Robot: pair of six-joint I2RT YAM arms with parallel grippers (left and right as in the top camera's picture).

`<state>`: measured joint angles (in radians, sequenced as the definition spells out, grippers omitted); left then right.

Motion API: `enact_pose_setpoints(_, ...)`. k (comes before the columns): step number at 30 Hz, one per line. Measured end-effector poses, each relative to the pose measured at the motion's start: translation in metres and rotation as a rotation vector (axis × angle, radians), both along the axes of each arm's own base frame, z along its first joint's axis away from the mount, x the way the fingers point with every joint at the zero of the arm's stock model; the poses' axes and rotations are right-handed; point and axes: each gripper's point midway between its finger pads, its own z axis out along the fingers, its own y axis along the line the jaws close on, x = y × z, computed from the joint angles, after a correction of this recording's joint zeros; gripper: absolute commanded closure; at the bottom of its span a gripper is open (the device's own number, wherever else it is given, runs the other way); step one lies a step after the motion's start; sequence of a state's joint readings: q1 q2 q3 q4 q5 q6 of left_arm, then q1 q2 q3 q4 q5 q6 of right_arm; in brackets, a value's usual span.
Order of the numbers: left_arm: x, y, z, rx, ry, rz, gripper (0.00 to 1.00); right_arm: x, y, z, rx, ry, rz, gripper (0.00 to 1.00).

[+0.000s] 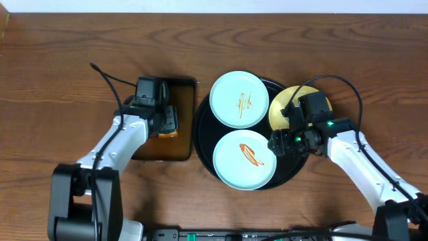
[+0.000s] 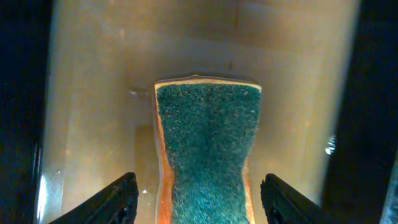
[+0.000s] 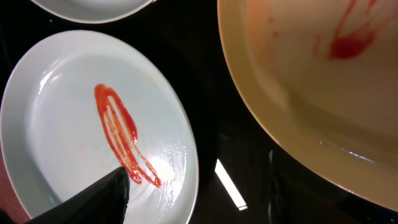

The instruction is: Clean dirty plates on tray and stack at the side

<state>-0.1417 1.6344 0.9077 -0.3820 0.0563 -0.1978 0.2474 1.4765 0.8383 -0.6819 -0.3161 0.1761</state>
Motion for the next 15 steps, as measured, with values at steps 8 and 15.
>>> enact_pose_setpoints(8,0.001,0.001,-0.016,0.023,0.028,0.008,0.47,0.001,0.0,0.0,0.001,-0.004,0.0,0.3)
enact_pose_setpoints(15,0.001,-0.006,-0.018,0.03,0.027,-0.01,0.67,0.001,0.0,0.0,0.001,-0.006,0.0,0.3)
